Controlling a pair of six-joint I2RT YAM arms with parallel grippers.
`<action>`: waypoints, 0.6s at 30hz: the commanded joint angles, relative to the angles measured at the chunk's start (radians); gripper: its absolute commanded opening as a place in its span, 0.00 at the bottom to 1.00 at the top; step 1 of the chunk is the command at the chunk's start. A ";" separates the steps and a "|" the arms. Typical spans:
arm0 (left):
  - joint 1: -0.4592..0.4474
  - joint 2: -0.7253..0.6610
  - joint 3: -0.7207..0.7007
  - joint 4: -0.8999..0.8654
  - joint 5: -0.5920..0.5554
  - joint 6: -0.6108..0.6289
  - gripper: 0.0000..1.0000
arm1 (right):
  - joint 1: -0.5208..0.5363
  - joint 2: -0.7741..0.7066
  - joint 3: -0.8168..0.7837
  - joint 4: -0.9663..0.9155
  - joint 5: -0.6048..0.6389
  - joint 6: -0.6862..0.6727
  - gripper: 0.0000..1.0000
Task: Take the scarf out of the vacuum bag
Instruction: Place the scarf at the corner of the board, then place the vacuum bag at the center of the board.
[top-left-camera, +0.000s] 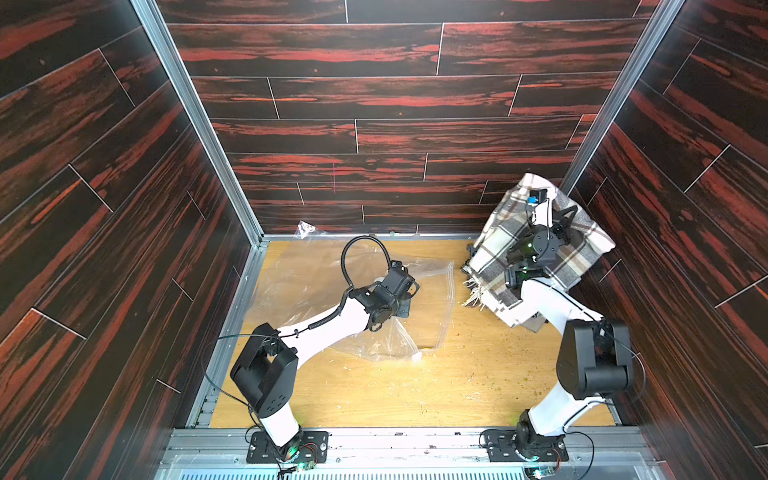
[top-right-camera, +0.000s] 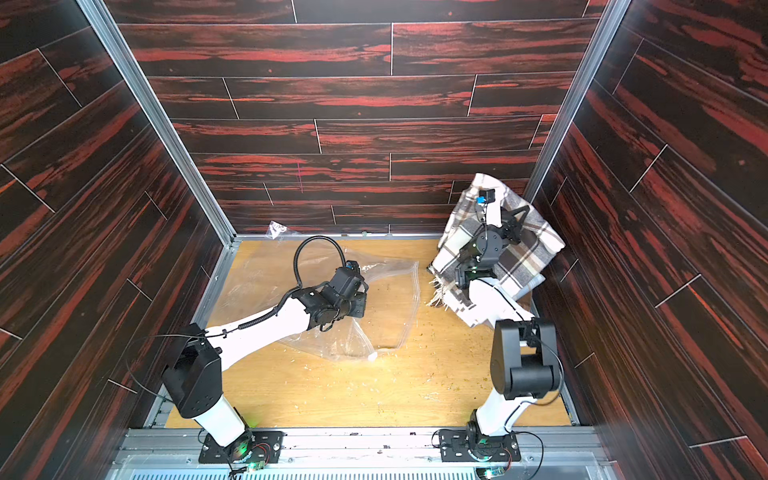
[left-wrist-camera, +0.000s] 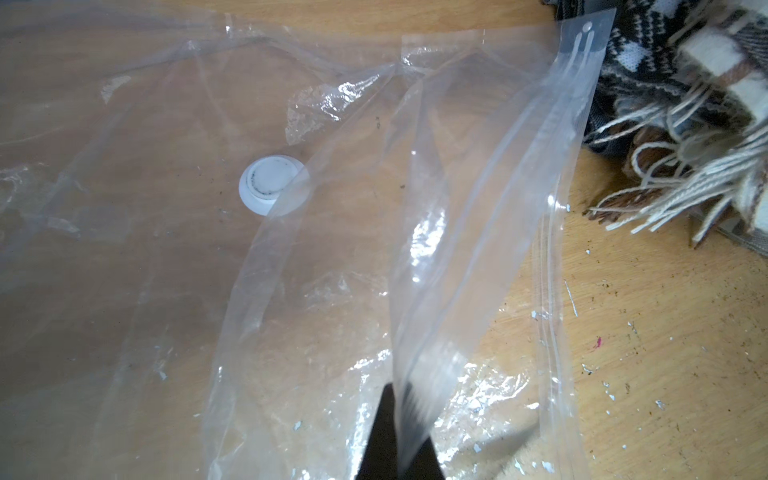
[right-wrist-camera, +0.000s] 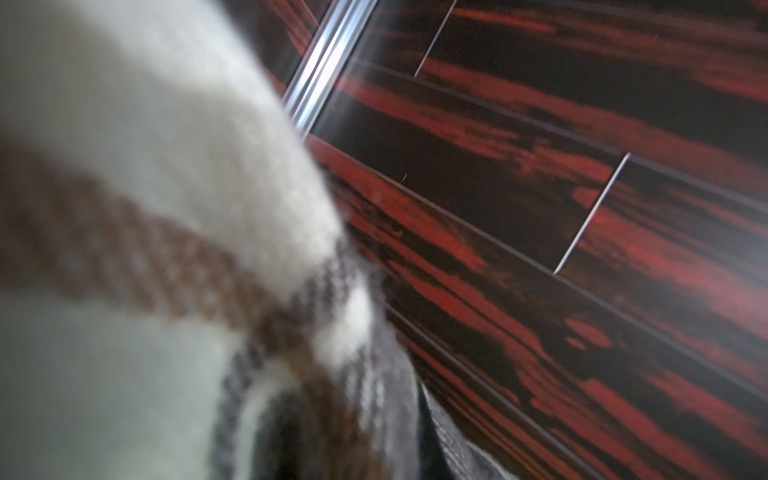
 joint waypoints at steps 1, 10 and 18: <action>0.006 0.027 0.032 -0.003 0.012 0.005 0.00 | -0.036 0.051 0.031 0.078 -0.022 0.115 0.00; 0.007 0.074 0.049 0.013 0.051 0.005 0.00 | -0.104 0.126 0.127 -0.266 -0.054 0.445 0.00; 0.003 0.021 0.008 0.058 0.142 0.043 0.00 | -0.147 0.220 0.264 -0.479 -0.044 0.624 0.96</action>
